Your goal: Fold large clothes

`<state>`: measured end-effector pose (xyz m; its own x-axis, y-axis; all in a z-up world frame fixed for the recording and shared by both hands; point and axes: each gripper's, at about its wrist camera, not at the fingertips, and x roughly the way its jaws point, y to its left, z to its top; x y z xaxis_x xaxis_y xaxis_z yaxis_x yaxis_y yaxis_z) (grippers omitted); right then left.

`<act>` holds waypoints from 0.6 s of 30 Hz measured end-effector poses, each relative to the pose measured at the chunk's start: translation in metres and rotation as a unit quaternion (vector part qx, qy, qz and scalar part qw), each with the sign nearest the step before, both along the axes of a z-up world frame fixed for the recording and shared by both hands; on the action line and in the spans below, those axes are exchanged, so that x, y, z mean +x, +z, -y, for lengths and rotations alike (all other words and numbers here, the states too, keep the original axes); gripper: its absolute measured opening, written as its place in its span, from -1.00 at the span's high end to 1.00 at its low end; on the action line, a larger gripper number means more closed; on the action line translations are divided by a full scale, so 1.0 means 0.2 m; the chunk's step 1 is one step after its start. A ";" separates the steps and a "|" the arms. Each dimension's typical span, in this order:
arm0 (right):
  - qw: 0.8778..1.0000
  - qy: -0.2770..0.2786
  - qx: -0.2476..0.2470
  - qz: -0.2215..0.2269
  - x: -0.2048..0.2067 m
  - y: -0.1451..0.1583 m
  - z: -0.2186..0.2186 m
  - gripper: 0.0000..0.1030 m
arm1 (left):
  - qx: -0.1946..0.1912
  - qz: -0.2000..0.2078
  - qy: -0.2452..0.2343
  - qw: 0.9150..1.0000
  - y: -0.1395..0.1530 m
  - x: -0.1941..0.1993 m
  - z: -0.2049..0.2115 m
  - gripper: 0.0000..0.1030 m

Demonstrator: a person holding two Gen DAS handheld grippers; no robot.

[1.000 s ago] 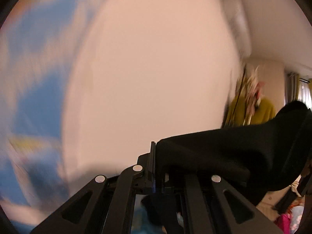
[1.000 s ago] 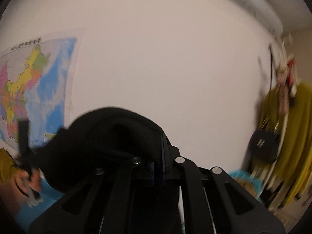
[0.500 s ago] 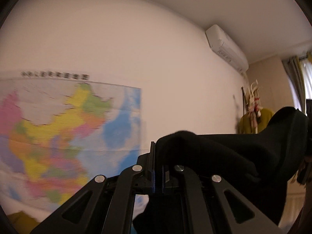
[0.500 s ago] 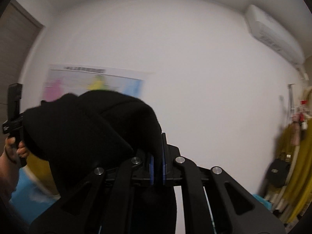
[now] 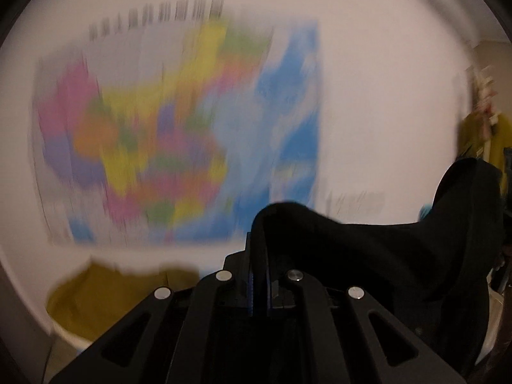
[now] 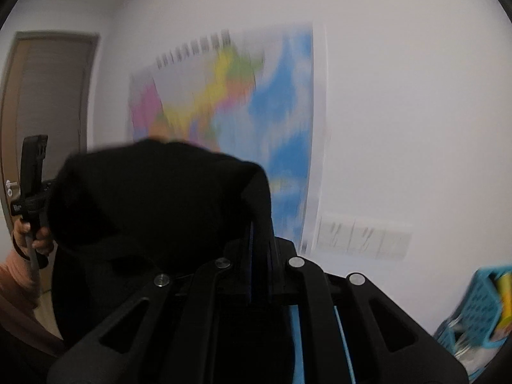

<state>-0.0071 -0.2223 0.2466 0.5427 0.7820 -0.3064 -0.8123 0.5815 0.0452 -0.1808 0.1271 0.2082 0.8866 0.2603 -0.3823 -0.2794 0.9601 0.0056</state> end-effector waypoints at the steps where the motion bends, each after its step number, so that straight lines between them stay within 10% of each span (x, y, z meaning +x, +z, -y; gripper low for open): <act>1: 1.000 0.001 -0.017 -0.015 0.10 -0.09 -0.08 0.91 | -0.009 -0.025 0.006 1.000 -0.09 0.08 -0.04 0.93; 7: 0.986 -0.048 -0.053 -0.153 0.66 -0.64 -0.37 0.99 | -0.072 -0.189 0.067 0.977 -0.90 0.76 -0.41 0.96; 14: 0.964 -0.075 -0.133 -0.219 0.88 -1.02 -0.44 0.93 | -0.100 -0.247 0.030 0.963 -1.17 0.91 -0.55 0.72; 18: 0.954 -0.087 -0.161 -0.236 0.91 -1.20 -0.41 -0.11 | -0.074 -0.212 -0.064 0.972 -1.10 0.77 -0.47 0.02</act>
<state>0.1746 -0.1394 0.0071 0.3980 0.5162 -0.7584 -0.6347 0.7518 0.1786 -0.0263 0.2220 -0.0109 0.6628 0.0717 -0.7454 -0.1599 0.9860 -0.0473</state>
